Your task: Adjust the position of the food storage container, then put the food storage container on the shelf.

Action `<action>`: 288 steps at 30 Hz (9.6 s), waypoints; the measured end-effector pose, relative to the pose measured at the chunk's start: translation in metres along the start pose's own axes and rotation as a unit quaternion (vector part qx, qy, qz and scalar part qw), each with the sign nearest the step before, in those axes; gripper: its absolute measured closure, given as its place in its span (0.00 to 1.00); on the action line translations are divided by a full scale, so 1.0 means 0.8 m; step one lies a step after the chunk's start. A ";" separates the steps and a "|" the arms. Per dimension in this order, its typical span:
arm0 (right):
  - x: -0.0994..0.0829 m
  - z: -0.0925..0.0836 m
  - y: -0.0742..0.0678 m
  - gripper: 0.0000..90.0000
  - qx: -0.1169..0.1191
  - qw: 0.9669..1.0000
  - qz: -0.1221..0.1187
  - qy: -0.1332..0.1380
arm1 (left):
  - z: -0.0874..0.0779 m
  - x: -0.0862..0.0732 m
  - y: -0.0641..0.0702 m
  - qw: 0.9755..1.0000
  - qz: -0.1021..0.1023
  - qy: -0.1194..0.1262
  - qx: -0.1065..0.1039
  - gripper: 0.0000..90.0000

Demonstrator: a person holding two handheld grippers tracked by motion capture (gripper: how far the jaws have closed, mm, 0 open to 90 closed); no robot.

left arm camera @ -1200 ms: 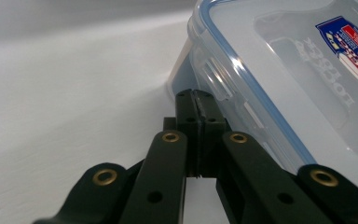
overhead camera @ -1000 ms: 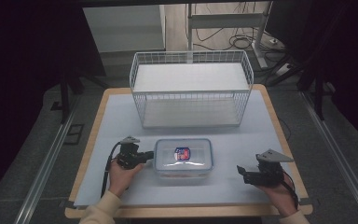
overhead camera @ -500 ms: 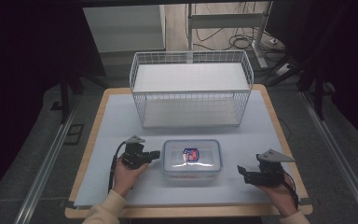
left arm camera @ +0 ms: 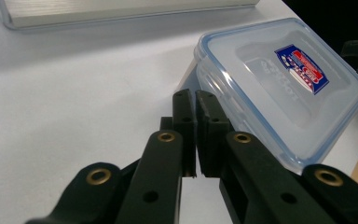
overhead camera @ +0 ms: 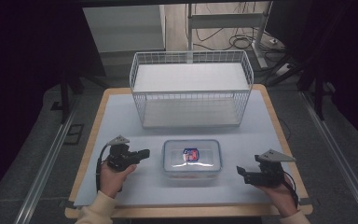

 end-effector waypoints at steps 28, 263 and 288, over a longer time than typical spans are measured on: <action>0.011 0.007 -0.013 0.16 0.048 0.997 0.052 -0.011 | 0.002 0.000 0.010 0.994 -0.103 -0.018 -0.029 0.25; 0.298 0.065 0.004 0.59 0.199 0.970 0.114 0.084 | 0.034 0.243 0.060 0.991 -0.012 0.103 -0.089 0.50; 0.362 0.119 0.041 0.58 0.177 0.972 0.140 0.069 | 0.079 0.312 0.016 0.990 -0.044 0.089 -0.096 0.50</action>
Point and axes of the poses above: each handheld gripper's, and its own axes: z roughly forward along the jaws, x roughly out of its top, y roughly to its right, the point moved 3 cm from there along z, roughly forward along the jaws, and after that the axes turned 14 degrees about y, right-handed, at the moved point
